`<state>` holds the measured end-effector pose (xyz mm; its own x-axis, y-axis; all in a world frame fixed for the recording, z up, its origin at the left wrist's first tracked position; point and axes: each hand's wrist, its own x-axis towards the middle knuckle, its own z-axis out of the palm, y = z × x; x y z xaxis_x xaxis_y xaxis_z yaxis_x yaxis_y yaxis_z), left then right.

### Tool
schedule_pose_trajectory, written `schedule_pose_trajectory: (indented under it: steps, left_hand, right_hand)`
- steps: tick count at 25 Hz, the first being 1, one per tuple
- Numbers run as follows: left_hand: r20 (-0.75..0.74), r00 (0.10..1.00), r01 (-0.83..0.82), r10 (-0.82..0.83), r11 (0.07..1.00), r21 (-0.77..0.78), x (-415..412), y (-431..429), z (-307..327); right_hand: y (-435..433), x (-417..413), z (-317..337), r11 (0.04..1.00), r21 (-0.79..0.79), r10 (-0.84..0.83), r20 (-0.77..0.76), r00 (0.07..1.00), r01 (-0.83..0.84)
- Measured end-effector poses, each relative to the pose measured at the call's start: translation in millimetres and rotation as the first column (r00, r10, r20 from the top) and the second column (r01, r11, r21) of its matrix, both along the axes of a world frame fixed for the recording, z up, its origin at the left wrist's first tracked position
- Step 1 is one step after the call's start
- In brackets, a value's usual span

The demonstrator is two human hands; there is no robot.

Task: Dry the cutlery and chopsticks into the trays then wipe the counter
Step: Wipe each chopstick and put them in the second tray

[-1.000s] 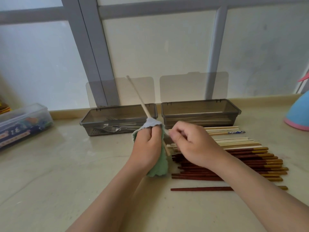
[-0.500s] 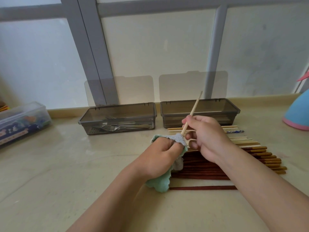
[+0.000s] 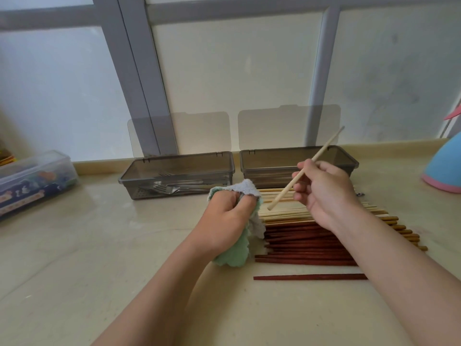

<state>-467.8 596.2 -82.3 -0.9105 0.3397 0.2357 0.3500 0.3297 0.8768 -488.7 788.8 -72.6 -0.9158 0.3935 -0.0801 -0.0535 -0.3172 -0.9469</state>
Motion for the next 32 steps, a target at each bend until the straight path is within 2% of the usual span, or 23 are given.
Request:
schedule_pose_trajectory:
  steps: [3, 6, 8, 10, 11, 14, 16, 19, 24, 28, 32]
  left_hand:
    - [0.119, 0.993, -0.041, 0.026, 0.992, 0.123, -2, -3, 2]
    - [0.317, 0.937, -0.242, 0.146, 0.926, 0.291, -4, -1, 3]
    - [0.444, 0.881, -0.346, 0.163, 0.863, 0.369, -6, -1, 4]
    - [0.478, 0.869, -0.346, 0.128, 0.847, 0.403, -9, -3, 3]
    - [0.470, 0.876, -0.328, 0.111, 0.851, 0.409, -10, -2, 2]
    - [0.456, 0.884, -0.310, 0.099, 0.855, 0.415, -9, -1, 0]
    - [0.450, 0.884, -0.326, 0.125, 0.856, 0.402, -9, -1, -1]
    - [0.440, 0.886, -0.333, 0.144, 0.860, 0.388, -8, 0, -2]
    - [0.435, 0.885, -0.341, 0.167, 0.868, 0.360, -8, -1, -1]
    - [0.425, 0.890, -0.341, 0.166, 0.860, 0.379, -6, -1, 0]
    - [0.401, 0.901, -0.330, 0.165, 0.862, 0.385, -4, 0, 2]
  right_hand:
    - [1, 1, -1, 0.962, 0.268, 0.067, -0.073, 0.995, -0.045]
    - [3, 2, 0, 0.824, 0.566, 0.054, -0.125, 0.991, 0.027]
    - [9, 4, 0, 0.604, 0.793, 0.084, -0.161, 0.983, 0.078]
    - [14, 3, -1, 0.294, 0.946, 0.118, -0.177, 0.977, 0.136]
    - [17, 0, 1, 0.167, 0.972, 0.106, -0.183, 0.977, 0.164]
    - [25, -14, 13, -0.125, 0.972, -0.003, -0.201, 0.980, 0.199]
    - [29, -27, 17, -0.250, 0.956, -0.070, -0.174, 0.982, 0.152]
    - [37, -46, 17, -0.302, 0.951, -0.136, -0.115, 0.984, 0.069]
    - [39, -61, 16, -0.247, 0.969, -0.139, -0.002, 0.990, -0.032]
    - [37, -53, 15, -0.227, 0.974, -0.120, -0.042, 0.992, 0.013]
    - [45, -31, 5, -0.125, 0.990, -0.111, -0.082, 0.990, 0.068]
